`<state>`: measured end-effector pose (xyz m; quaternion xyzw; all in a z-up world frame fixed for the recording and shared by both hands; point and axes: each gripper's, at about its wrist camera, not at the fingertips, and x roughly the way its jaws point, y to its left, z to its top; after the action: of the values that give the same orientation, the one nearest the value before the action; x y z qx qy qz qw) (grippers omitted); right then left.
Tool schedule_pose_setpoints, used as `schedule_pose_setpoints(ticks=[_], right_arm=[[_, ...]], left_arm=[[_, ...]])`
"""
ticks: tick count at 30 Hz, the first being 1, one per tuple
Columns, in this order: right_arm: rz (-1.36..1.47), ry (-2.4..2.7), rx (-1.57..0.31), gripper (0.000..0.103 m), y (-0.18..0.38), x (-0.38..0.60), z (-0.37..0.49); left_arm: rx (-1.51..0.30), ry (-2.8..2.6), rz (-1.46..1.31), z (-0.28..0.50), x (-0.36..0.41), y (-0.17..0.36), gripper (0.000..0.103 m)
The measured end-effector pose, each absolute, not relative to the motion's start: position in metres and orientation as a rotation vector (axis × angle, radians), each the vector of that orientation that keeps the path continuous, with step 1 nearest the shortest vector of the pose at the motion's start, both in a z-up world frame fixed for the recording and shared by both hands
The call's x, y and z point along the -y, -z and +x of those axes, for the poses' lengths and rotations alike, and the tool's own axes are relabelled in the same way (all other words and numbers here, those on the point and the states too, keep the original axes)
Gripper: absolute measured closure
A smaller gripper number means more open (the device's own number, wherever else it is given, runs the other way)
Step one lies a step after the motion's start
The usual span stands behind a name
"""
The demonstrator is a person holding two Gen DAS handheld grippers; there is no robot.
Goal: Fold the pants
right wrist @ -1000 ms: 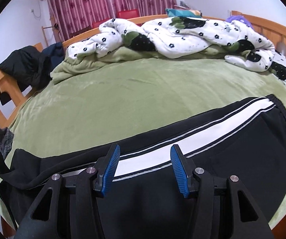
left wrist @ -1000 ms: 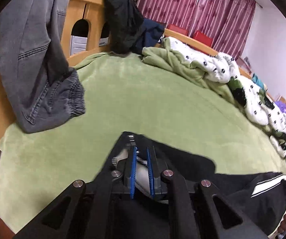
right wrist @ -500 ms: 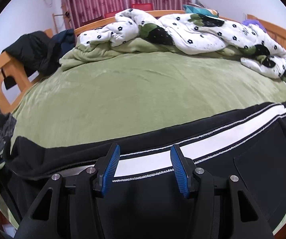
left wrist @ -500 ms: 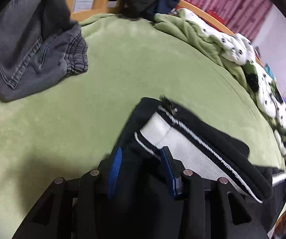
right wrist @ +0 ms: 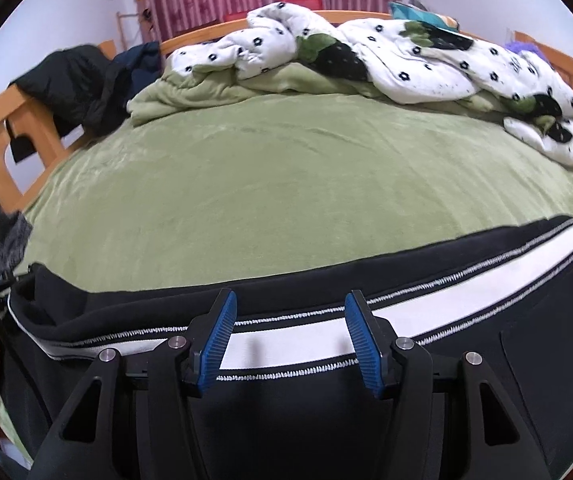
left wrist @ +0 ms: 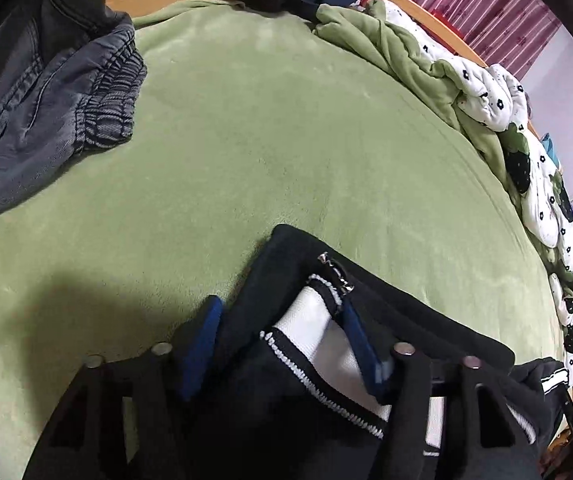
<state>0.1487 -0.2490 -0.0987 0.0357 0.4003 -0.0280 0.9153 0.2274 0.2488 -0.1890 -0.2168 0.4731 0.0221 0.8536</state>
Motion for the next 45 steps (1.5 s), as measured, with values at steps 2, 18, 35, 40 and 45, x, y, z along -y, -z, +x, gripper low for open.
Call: schedule_pose_setpoints(ticks=[2,18,35,40,45], right_arm=[[0.042,0.068,-0.806,0.048,0.099,0.245,0.149],[0.045,0.033,-0.773,0.048,0.093,0.229,0.141],[0.104,0.088,-0.783,0.048,0.095,0.265,0.144],[0.098,0.095,-0.803,0.048,0.099,0.274,0.144],[0.009,0.106,-0.882,0.048,0.121,0.28,0.15]], left_arm=[[-0.967,-0.062,-0.407,0.221,-0.245,0.183,0.069],[-0.846,-0.206,-0.418,0.179,-0.279,0.154,0.086],[-0.734,-0.134,-0.584,0.192,-0.29,0.149,0.084],[-0.84,-0.265,-0.493,0.206,-0.28,0.172,0.083],[-0.908,-0.354,-0.43,0.213,-0.271,0.168,0.055]])
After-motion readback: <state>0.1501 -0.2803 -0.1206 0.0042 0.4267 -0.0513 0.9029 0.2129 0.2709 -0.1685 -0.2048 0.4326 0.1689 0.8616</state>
